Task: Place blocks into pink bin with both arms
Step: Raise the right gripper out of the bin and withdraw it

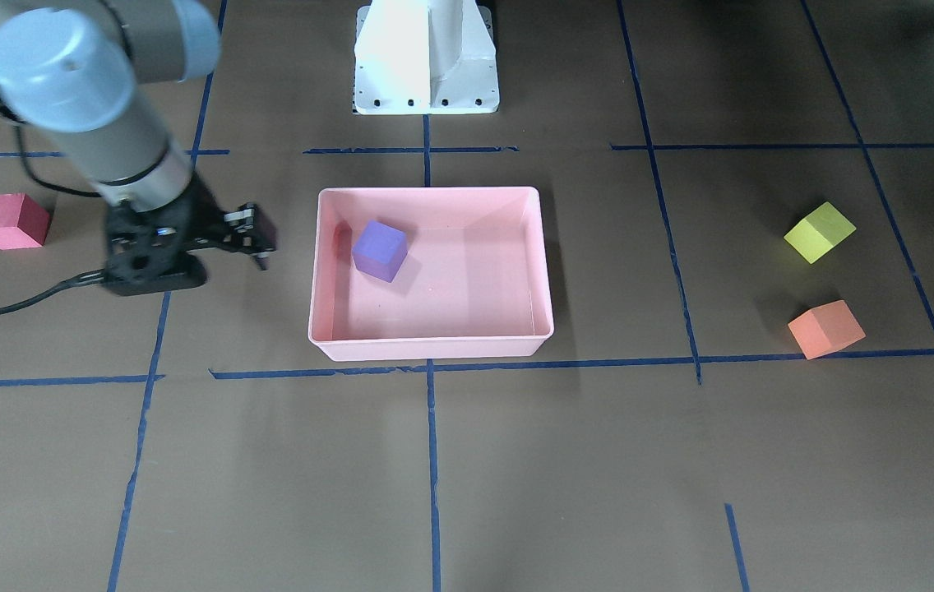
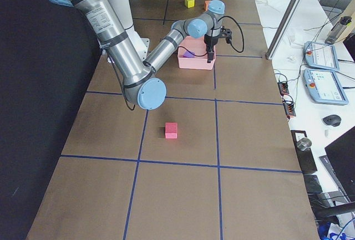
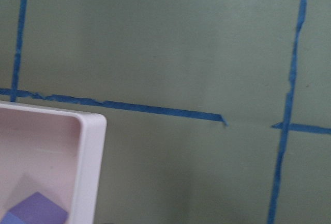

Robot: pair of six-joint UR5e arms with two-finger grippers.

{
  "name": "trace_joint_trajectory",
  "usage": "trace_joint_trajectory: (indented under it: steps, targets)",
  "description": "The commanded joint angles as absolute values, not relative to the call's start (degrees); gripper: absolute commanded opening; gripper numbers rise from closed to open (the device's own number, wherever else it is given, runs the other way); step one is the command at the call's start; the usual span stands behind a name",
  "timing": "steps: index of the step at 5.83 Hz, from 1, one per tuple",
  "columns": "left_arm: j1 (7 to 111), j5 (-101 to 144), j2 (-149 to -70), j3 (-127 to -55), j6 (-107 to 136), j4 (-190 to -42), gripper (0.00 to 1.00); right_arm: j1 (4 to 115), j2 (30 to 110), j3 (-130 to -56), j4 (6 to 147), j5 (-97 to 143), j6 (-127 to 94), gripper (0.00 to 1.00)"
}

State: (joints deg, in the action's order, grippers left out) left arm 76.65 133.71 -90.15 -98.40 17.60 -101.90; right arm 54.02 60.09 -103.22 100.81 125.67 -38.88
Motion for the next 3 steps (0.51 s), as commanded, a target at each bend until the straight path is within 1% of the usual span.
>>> trace_joint_trajectory:
  steps: [1, 2, 3]
  targets:
    - [68.69, 131.94, -90.35, -96.35, 43.47, -113.22, 1.00, 62.97, 67.90, -103.10, 100.81, 128.05, -17.87, 1.00]
    - [65.51, 127.05, -91.22, -92.67, 50.90, -120.16, 1.00, 68.41, 72.99, -103.18, 100.72, 130.75, -7.05, 1.00]
    - [64.35, 125.35, -94.19, -88.11, 54.02, -122.84, 1.00, 71.08, 76.08, -103.27, 100.64, 131.04, -0.94, 1.00]
